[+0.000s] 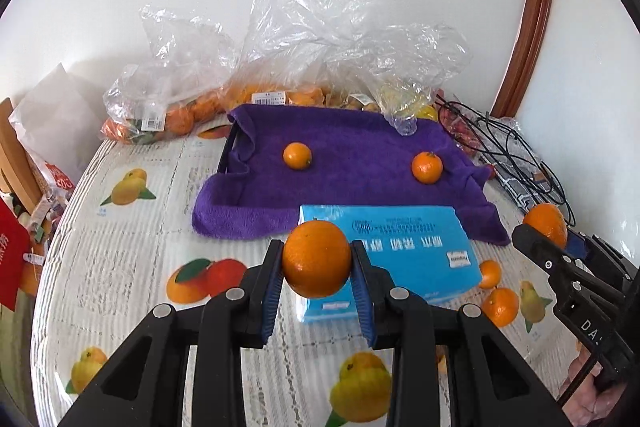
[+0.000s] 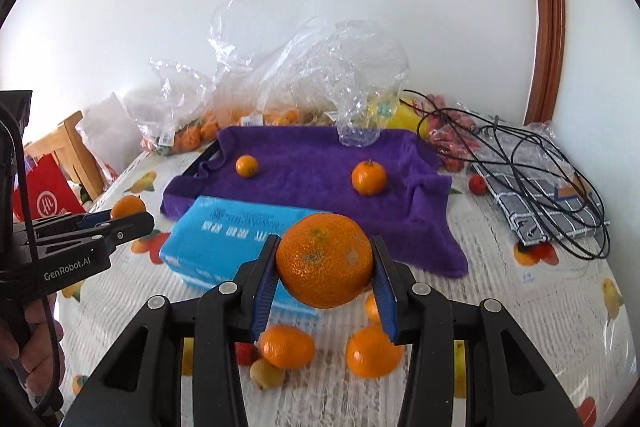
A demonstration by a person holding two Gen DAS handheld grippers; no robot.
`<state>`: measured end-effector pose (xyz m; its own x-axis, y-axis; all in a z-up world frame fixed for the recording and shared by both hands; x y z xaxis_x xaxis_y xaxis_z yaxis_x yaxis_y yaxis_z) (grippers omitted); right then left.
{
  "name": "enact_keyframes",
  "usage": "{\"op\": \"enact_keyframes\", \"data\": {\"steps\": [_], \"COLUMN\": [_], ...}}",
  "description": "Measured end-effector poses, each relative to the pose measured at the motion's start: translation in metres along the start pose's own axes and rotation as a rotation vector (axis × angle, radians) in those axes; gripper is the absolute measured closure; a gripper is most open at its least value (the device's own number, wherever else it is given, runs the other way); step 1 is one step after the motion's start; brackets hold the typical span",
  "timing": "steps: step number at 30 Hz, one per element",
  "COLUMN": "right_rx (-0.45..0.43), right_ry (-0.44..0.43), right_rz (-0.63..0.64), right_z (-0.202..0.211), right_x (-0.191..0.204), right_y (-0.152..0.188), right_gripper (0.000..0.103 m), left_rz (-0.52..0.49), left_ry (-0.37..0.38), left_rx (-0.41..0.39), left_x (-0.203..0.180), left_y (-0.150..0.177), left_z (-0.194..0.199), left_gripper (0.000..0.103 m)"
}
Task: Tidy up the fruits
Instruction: 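Carry both oranges onto the purple towel and open both grippers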
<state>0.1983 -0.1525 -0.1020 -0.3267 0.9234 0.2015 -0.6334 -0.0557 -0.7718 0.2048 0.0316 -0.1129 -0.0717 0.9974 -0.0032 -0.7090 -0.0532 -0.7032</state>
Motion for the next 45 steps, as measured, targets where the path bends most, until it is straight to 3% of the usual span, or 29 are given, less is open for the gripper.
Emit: {"op": "enact_keyframes", "data": {"steps": [9, 13, 28, 33, 36, 45], "right_rx": [-0.037, -0.039, 0.029, 0.02, 0.023, 0.079], "right_ry": [-0.029, -0.045, 0.003, -0.036, 0.015, 0.045], "right_rz": [0.011, -0.004, -0.076, -0.125, -0.093, -0.111], "right_z": [-0.042, -0.061, -0.101, -0.098, -0.099, -0.11], "right_x": [-0.001, -0.005, -0.041, -0.045, -0.043, -0.047], "right_y": [-0.041, -0.046, -0.022, -0.022, -0.022, -0.014], "right_gripper": [0.06, 0.06, 0.06, 0.06, 0.06, 0.06], "left_rz": [-0.026, -0.005, 0.081, 0.107, 0.111, 0.106], "left_ry": [0.012, 0.019, 0.018, 0.016, 0.016, 0.022], "left_rx": [-0.061, -0.044, 0.033, 0.046, 0.046, 0.057], "left_x": [-0.006, 0.0, 0.019, 0.026, 0.027, 0.022], "left_y": [-0.042, -0.045, -0.027, -0.027, -0.027, -0.025], "left_z": [-0.033, -0.05, -0.087, -0.091, -0.092, -0.097], "left_gripper": [0.072, 0.072, 0.072, 0.072, 0.072, 0.072]}}
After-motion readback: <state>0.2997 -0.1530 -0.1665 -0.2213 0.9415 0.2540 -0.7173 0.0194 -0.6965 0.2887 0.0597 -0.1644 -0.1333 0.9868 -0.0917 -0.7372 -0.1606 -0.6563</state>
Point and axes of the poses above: each gripper's, at about its wrist camera, not at the fingertips, and z roughly against the way its jaws point, x to its left, y to its underside, the point moved 5 cm from there along -z, roughly the way its jaws point, and after that the axes turned 10 degrees about -y, right-handed, at the moved point
